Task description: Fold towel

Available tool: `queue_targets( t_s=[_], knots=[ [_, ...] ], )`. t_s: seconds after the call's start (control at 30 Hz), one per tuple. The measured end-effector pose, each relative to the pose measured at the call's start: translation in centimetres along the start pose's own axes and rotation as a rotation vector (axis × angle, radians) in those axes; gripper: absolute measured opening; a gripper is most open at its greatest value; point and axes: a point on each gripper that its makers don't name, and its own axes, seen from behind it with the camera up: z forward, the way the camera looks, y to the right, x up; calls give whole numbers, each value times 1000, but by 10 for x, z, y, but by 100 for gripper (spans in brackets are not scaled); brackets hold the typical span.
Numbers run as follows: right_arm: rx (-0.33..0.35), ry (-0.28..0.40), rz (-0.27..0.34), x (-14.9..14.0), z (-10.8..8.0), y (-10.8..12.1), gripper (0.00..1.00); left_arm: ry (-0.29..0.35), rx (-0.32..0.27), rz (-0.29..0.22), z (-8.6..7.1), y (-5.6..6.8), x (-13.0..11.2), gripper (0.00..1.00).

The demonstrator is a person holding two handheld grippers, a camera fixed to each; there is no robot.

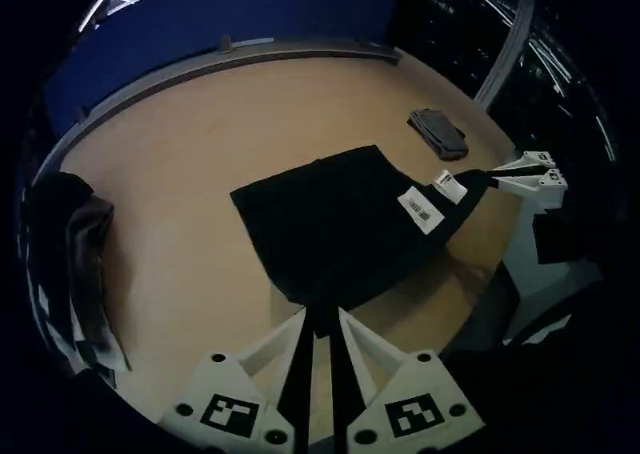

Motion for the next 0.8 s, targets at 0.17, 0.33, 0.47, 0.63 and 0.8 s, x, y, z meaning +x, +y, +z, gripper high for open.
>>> queue_targets(
  t_s=[0.17,0.33,0.47,0.63,0.8],
  knots=[
    [-12,-13,2,5,12,10,7,6,-6,-17,6,-6,14,12],
    [-14,-14,24,14,29,22,7,-7,-12,-51,17,-15,26,12],
    [-15,-19,46,21,46,33,7,-21,-15,-89,29,-22,34,12],
    [-23,-25,58,29,67,47,7,-37,-13,-142,43,-32,46,13],
    [-28,-37,55,35,86,56,7,-47,0,-161,58,-44,56,13]
  ],
)
